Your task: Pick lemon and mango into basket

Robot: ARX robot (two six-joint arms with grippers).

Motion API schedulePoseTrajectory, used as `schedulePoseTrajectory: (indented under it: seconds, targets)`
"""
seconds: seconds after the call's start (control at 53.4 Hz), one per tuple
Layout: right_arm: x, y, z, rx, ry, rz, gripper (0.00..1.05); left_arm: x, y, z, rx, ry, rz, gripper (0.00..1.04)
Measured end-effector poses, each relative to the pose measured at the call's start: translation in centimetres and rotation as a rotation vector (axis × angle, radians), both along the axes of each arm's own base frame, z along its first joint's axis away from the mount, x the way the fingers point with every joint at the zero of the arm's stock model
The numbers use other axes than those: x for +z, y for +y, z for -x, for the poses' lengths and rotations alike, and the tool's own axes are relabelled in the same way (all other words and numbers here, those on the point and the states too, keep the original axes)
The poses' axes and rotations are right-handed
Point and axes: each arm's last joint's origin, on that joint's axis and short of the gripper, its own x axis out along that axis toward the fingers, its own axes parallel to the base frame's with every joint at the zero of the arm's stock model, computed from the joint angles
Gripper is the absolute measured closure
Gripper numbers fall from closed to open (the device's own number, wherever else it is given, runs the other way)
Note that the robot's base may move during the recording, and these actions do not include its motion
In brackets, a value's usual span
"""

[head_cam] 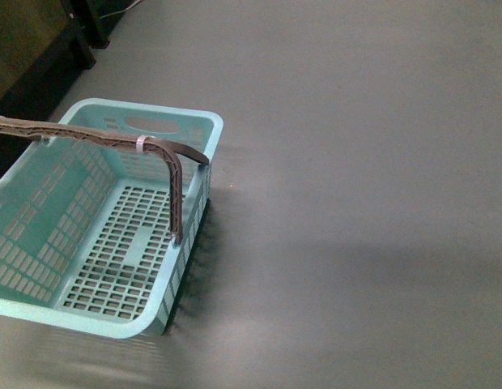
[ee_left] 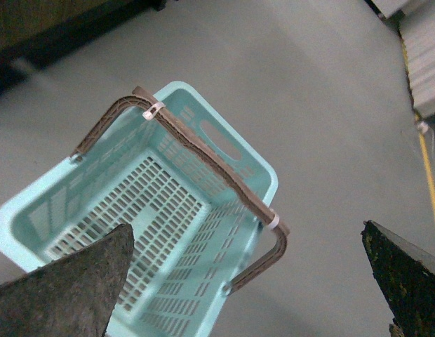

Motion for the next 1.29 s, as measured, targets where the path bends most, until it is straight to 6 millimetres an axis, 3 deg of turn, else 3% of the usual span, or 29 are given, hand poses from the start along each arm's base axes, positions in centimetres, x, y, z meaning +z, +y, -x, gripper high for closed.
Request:
schedulePoseTrajectory:
  seconds: [0.056,0.187,0.45,0.581,0.862,1.106,1.293]
  targets:
    - [0.0,0.0,0.0,0.0,0.0,0.0,0.09,-0.6,0.1,-2.2,0.054,0.035,0.093,0.07]
    - [0.0,0.0,0.0,0.0,0.0,0.0,0.09,-3.9,-0.8,-7.7,0.163,0.158,0.285,0.07]
    - [0.0,0.0,0.0,0.0,0.0,0.0,0.09,-10.8,-4.7,-16.9,0.295,0.337,0.467,0.07]
    - [0.0,0.0,0.0,0.0,0.0,0.0,0.09,-11.9,-5.5,-19.6,0.32,0.347,0.498,0.07]
    - [0.0,0.0,0.0,0.0,0.0,0.0,0.09,-14.1,-5.1,-22.8,0.372,0.332,0.509,0.07]
    - [0.0,0.0,0.0,0.0,0.0,0.0,0.09,-14.0,-5.2,-23.3,0.361,0.332,0.511,0.48]
    - [0.0,0.0,0.0,0.0,0.0,0.0,0.09,-14.1,-5.7,-23.3,0.35,0.353,0.495,0.86]
